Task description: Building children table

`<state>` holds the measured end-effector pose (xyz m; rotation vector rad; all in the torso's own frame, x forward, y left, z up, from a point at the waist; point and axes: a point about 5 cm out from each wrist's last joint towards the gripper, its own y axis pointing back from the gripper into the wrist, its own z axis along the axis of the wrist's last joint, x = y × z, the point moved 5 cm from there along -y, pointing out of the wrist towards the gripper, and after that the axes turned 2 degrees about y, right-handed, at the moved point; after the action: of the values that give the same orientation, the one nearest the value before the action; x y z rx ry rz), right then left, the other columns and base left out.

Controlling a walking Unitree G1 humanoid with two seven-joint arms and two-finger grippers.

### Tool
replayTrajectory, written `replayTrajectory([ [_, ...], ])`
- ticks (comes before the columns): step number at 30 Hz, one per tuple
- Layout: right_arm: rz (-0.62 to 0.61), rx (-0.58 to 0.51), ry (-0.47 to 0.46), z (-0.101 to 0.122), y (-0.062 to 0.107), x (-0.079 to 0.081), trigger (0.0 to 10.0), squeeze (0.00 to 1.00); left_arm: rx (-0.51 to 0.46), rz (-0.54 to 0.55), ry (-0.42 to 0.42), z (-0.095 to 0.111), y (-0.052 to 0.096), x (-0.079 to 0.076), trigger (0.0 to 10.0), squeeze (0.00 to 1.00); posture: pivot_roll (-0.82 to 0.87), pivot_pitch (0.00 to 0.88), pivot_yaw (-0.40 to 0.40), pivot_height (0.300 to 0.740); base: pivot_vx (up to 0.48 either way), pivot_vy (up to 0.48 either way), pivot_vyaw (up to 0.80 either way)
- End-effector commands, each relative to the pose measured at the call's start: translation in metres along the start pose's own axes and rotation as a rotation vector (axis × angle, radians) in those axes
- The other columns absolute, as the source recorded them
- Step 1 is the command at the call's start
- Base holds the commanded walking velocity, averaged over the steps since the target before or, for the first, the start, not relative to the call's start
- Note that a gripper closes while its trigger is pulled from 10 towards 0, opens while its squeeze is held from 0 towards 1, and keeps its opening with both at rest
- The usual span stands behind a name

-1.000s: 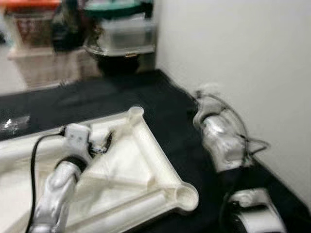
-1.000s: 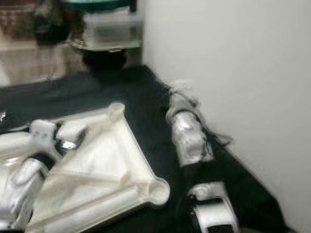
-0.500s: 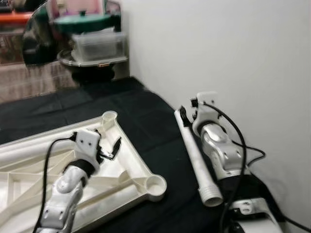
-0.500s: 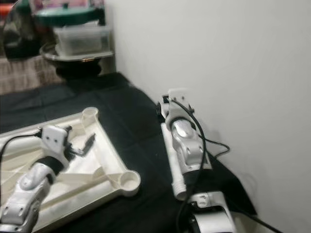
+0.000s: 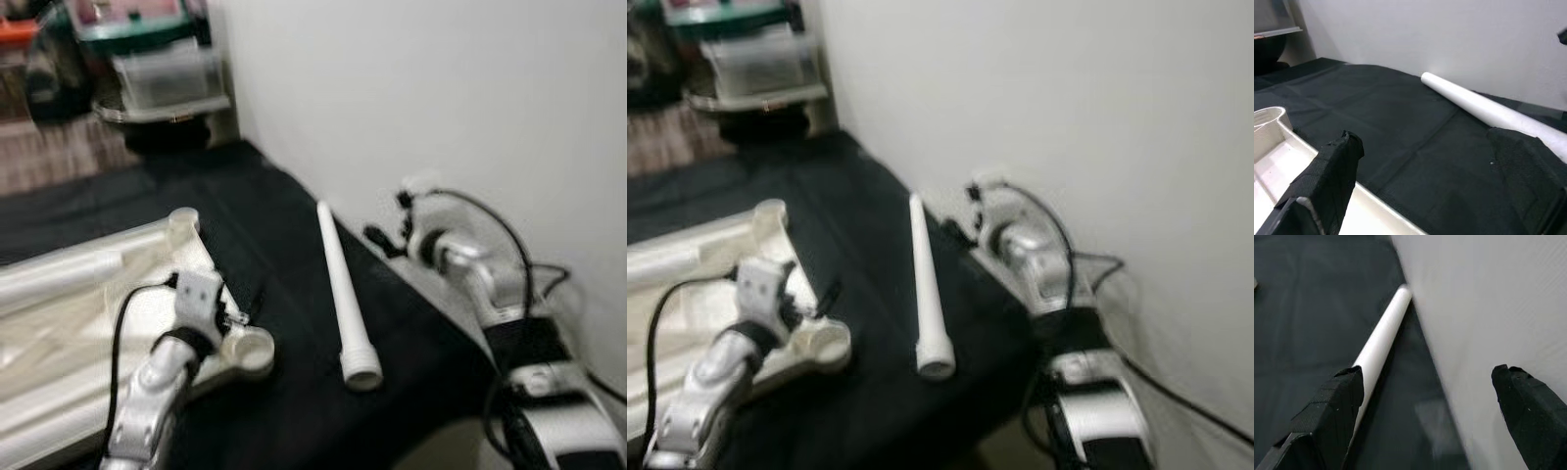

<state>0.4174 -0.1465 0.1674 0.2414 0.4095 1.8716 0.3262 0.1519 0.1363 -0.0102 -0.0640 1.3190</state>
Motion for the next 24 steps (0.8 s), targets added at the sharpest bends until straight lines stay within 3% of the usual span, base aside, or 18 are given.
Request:
replayTrajectory([
  [1, 0.042, 0.067, -0.064, -0.012, -0.008, 0.010, 10.0, 0.00, 0.026, 0.034, -0.017, -0.006, 0.002, 0.009, 10.0, 0.00, 0.01, 0.000, -0.091, 0.740, 0.000, 0.000, 0.00],
  [5, 0.105, 0.152, -0.158, -0.025, -0.013, 0.017, 10.0, 0.00, 0.024, 0.041, -0.015, -0.006, 0.003, 0.010, 10.0, 0.00, 0.02, 0.000, -0.095, 0.740, 0.000, 0.000, 0.00],
  [6, 0.190, 0.161, -0.194, -0.020, -0.013, 0.031, 10.0, 0.00, 0.024, 0.045, -0.015, -0.006, 0.003, 0.010, 10.0, 0.00, 0.02, 0.000, -0.098, 0.740, 0.000, 0.000, 0.00],
  [13, 0.244, 0.191, -0.176, -0.020, -0.015, 0.043, 10.0, 0.00, 0.026, 0.050, -0.017, -0.007, 0.004, 0.010, 10.0, 0.00, 0.01, 0.000, -0.096, 0.740, 0.000, 0.000, 0.00],
  [15, 0.127, 0.326, -0.056, -0.060, -0.025, 0.034, 10.0, 0.00, 0.021, 0.054, -0.025, -0.006, 0.002, 0.010, 10.0, 0.00, 0.02, 0.000, -0.114, 0.740, 0.000, 0.000, 0.00],
  [16, 0.127, 0.326, -0.056, -0.060, -0.025, 0.034, 10.0, 0.00, 0.021, 0.054, -0.025, -0.006, 0.002, 0.010, 10.0, 0.00, 0.02, 0.000, -0.114, 0.740, 0.000, 0.000, 0.00],
  [17, 0.073, 0.366, 0.009, -0.073, -0.027, 0.028, 10.0, 0.00, 0.018, 0.061, -0.028, -0.005, 0.003, 0.011, 10.0, 0.00, 0.03, 0.000, -0.121, 0.740, 0.000, 0.000, 0.00],
  [24, -0.008, 0.366, 0.085, -0.078, -0.028, 0.013, 10.0, 0.00, 0.017, 0.091, -0.023, -0.005, 0.008, 0.017, 10.0, 0.00, 0.03, 0.000, -0.134, 0.740, 0.000, 0.000, 0.00],
])
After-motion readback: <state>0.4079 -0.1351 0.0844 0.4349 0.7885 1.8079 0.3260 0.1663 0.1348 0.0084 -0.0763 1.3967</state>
